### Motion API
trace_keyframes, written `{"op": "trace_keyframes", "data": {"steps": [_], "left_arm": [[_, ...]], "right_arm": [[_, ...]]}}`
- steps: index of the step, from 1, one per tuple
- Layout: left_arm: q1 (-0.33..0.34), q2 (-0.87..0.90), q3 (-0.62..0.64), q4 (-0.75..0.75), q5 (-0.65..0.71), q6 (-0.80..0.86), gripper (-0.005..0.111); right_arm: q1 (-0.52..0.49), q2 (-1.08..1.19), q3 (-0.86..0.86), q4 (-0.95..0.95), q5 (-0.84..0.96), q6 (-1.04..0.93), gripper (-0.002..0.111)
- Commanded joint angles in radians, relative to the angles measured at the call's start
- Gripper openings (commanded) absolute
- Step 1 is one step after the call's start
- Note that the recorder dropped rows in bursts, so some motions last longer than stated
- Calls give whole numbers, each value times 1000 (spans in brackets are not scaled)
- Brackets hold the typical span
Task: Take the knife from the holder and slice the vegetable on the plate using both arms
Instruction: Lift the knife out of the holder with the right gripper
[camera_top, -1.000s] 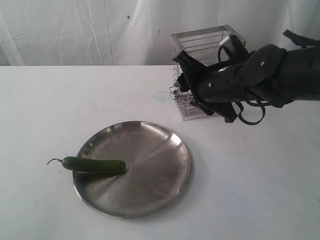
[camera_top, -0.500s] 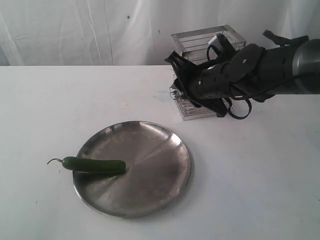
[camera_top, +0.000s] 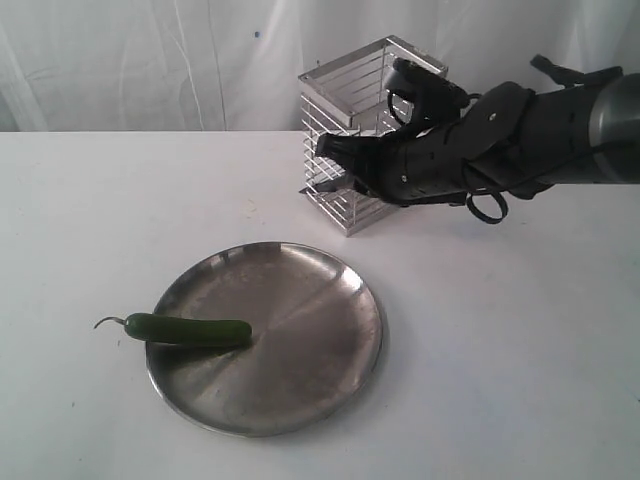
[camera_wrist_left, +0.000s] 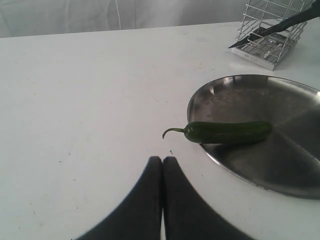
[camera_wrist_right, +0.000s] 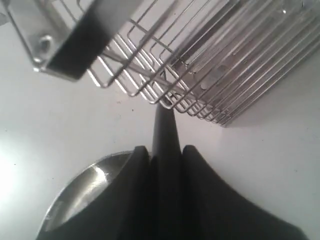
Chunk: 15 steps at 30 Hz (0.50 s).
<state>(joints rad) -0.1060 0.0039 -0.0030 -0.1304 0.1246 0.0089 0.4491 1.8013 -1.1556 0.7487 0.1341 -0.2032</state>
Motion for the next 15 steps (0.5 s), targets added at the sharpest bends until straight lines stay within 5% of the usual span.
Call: {"op": "trace_keyframes", "data": {"steps": [1,15], "left_arm": [[3,-4,3,-2,-1,-9,0],[3,-4,3,-2,-1,-9,0]], "right_arm": [[-14,-42,-16,-50,-16,-154,5],[-21,-160,-127,-277,180,-291,0]]}}
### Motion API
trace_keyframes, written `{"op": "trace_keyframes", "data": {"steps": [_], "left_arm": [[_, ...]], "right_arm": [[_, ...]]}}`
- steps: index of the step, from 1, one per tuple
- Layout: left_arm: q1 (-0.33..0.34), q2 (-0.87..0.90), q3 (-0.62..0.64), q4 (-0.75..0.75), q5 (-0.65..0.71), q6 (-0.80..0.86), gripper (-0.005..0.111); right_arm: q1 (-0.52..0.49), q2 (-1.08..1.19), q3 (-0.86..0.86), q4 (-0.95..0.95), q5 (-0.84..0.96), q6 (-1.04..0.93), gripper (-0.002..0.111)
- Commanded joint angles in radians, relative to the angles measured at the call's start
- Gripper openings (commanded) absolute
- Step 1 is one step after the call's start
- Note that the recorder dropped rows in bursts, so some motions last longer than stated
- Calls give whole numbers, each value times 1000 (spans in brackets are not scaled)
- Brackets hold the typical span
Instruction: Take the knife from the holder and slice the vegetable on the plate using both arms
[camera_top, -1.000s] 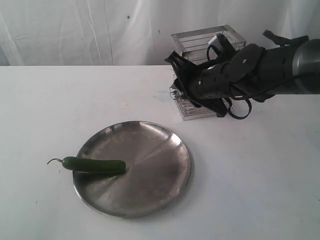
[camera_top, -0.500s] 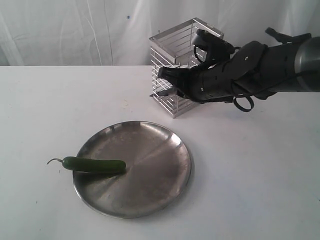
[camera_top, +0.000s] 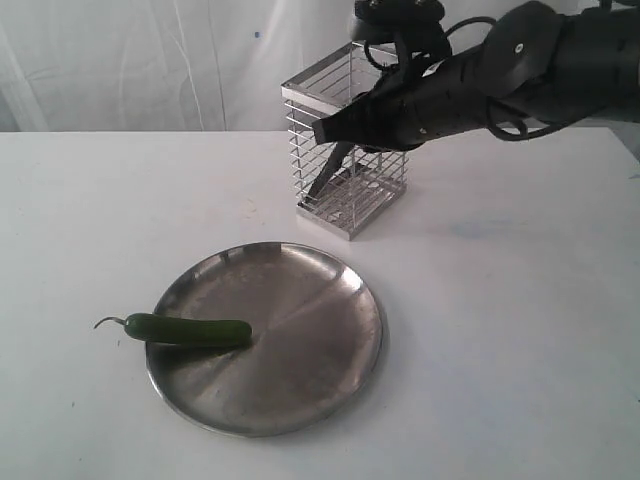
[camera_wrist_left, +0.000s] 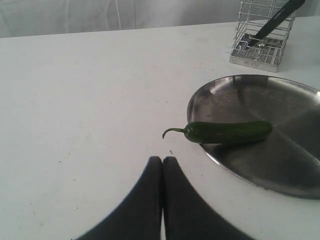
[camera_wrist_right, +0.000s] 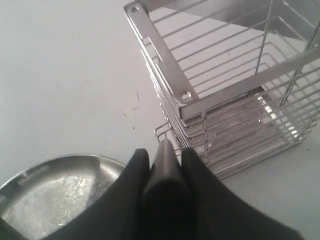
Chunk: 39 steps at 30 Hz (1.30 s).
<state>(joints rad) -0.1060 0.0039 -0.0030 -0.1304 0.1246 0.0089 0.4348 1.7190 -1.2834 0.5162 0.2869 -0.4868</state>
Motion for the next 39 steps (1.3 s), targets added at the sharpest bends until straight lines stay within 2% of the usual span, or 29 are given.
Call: {"op": "trace_keyframes", "data": {"steps": [1,7,11,13,15,21,36,39], "left_arm": [[3,-4,3,-2,-1,-9,0],[3,-4,3,-2,-1,-9,0],[3,-4,3,-2,-1,-9,0],[3,-4,3,-2,-1,-9,0],[3,-4,3,-2,-1,-9,0],[3,-4,3,-2,-1,-9,0],[3,-4,3,-2,-13,-9,0],[3,-4,3,-96,-65,-102,0]], "right_arm": [[-7,-107,6,-62,39,-7,0],[-7,-287,68,-125,139,56,0],[-4,-494,267,-151,124,137,0],[35,-693,421,-147,106,159,0],[63,-826,495,-147,146,201,0],[67,-1131,564,-139,252,282,0],[67,-1259,577,-47,354,289,0],[67,-1259,577,-10,356,278,0]]}}
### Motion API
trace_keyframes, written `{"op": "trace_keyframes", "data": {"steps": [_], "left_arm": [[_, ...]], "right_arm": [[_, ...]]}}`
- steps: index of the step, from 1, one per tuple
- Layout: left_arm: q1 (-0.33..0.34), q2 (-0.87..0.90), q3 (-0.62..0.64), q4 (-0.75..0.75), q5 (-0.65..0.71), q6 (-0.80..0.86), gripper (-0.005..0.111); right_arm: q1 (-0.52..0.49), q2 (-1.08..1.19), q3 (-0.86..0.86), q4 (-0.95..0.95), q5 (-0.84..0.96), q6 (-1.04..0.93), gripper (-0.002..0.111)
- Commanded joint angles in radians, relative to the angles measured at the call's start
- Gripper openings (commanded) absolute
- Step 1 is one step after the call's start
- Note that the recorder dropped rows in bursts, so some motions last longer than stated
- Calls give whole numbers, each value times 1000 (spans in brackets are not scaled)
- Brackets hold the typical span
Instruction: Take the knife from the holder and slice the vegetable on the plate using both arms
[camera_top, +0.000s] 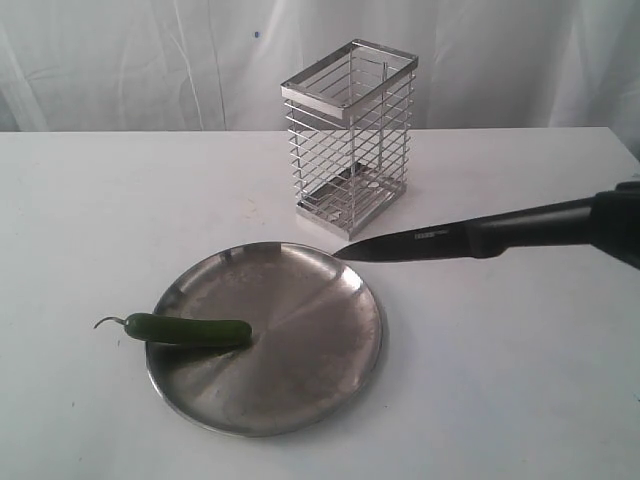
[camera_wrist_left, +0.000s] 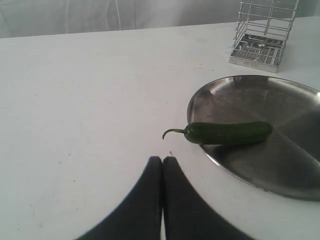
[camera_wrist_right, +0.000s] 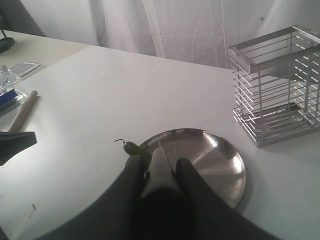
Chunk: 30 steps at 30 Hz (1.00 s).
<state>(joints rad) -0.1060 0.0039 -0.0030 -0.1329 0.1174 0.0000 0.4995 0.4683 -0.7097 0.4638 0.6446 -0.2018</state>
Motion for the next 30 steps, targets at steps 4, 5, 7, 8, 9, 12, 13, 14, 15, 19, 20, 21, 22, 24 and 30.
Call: {"op": "trace_keyframes", "data": {"steps": [4,5,7,8,9,12,13,14,15,19,20,21,22,24,30], "left_arm": [[3,-4,3,-177,-158,-251,0],[3,-4,3,-177,-175,-264,0],[3,-4,3,-177,-201,-266,0],[3,-4,3,-177,-216,-266,0],[3,-4,3,-177,-234,-270,0],[3,-4,3,-177,-261,-386,0],[3,-4,3,-177,-266,-448,0],[2,-4,3,-175,-266,-529,0],[0,-4,3,-152,-249,-596,0],[-42,-4,-37,5,-138,-720,0],[-54,-4,-54,5,-117,-725,0],[-76,-4,-78,4,-92,-725,0],[-91,-4,-96,4,-78,-725,0],[-130,-4,-144,4,-38,-711,0],[-198,-4,-238,4,41,-534,0]], "right_arm": [[3,-8,4,45,22,-15,0],[3,-8,4,45,29,-27,0],[3,-8,4,45,40,-36,0],[3,-8,4,45,43,-40,0],[3,-8,4,47,43,-40,0],[3,-8,4,84,43,-67,0],[3,-8,4,103,43,-80,0],[3,-8,4,131,43,-102,0],[3,-8,4,157,39,-121,0],[3,-8,4,183,37,-157,0],[3,-8,4,183,39,-171,0],[3,-8,4,183,39,-186,0],[3,-8,4,183,39,-200,0],[3,-8,4,183,28,-214,0],[3,-8,4,183,-10,-214,0]]}}
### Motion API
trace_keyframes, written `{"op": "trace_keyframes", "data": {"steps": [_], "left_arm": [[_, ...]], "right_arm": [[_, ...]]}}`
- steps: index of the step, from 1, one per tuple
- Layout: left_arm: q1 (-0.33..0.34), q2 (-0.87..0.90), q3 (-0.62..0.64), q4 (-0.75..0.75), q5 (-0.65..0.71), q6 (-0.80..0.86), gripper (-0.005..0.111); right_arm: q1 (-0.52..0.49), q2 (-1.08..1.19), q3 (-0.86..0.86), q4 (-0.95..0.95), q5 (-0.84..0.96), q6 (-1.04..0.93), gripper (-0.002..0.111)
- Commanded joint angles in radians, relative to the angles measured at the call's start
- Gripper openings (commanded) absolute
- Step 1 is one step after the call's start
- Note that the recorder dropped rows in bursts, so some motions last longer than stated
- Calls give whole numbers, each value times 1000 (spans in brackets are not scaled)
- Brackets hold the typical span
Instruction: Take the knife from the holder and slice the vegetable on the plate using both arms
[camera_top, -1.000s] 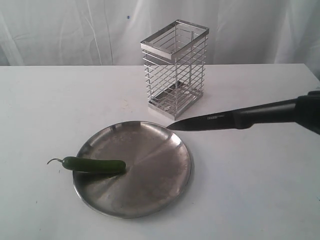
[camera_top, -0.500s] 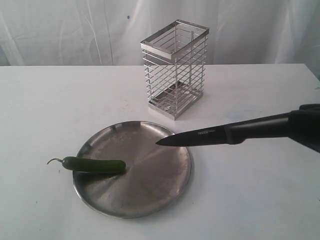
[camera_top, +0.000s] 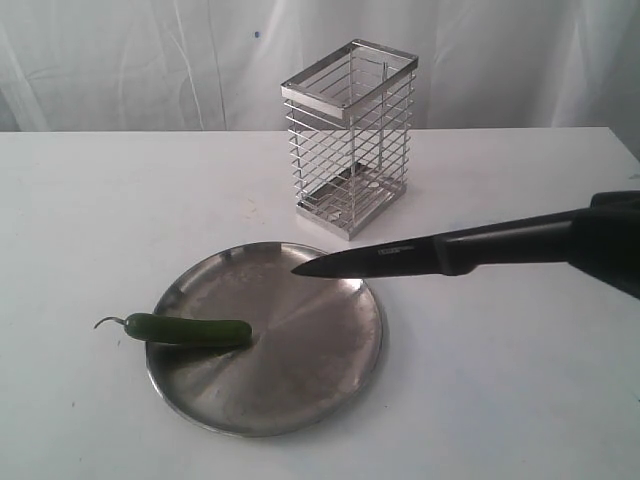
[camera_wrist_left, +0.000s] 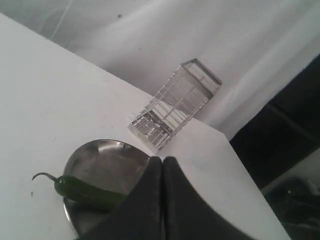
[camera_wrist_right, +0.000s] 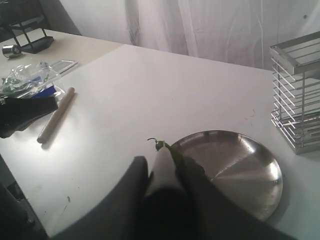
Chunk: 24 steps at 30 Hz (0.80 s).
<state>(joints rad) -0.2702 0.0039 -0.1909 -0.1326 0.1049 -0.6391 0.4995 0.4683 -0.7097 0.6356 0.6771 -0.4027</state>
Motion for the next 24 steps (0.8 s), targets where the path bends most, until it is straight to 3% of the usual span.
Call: {"op": "trace_keyframes", "data": {"steps": [1,5,13,20,24], "left_arm": [[-38,-4,-57,-4,69,126,0],[-54,47,-80,-120,121,276,0],[-61,255,-120,-738,184,982,0],[-61,448,-162,-1143,211,1442,0],[-61,612,-173,-1499,289,1828,0]], "right_arm": [[3,-8,4,11,-42,-13,0],[3,-8,4,11,-49,-13,0],[3,-8,4,11,-51,-13,0],[3,-8,4,20,-76,-13,0],[3,6,4,20,-97,-13,0]]}}
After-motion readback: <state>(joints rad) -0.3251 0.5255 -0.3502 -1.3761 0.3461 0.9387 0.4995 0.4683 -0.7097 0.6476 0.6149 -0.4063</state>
